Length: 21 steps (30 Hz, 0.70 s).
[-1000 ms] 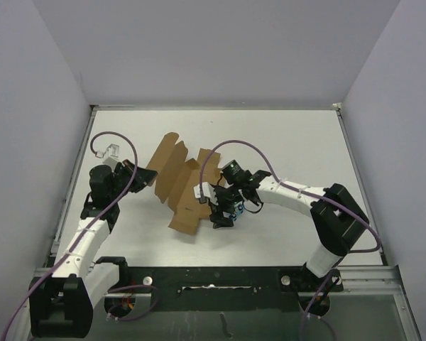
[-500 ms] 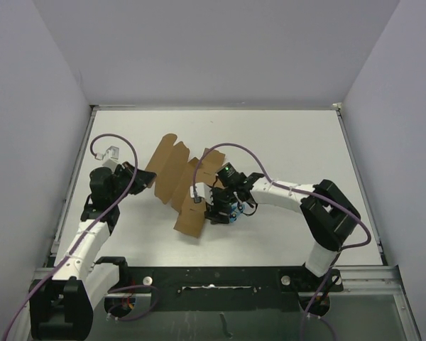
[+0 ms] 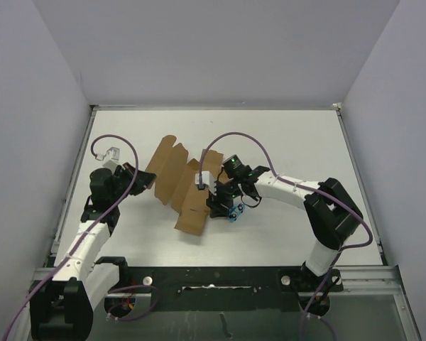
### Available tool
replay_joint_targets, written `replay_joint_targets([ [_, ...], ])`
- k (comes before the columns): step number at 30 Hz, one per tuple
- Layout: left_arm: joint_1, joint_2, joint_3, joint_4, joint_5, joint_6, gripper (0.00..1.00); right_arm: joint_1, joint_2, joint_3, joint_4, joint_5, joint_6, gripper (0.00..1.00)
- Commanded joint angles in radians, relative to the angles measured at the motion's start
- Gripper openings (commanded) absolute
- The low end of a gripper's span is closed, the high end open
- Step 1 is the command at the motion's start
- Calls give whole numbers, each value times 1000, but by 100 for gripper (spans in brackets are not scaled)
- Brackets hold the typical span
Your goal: Fold the paper box
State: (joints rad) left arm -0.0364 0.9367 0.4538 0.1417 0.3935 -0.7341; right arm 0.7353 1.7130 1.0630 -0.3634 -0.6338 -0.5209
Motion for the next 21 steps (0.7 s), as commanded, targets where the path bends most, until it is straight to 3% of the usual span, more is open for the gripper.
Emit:
replay_joint_targets([
  [1,4,-42,5,58,13,31,0,-40,19,51,-21,-94,60,53],
  [7,4,-44,2,61,19,33,0,-44,34,58,-30,-85,73,48],
  [21,0,-60,9,48,21,59,0,-68,35,66,-20,-129,138,49],
])
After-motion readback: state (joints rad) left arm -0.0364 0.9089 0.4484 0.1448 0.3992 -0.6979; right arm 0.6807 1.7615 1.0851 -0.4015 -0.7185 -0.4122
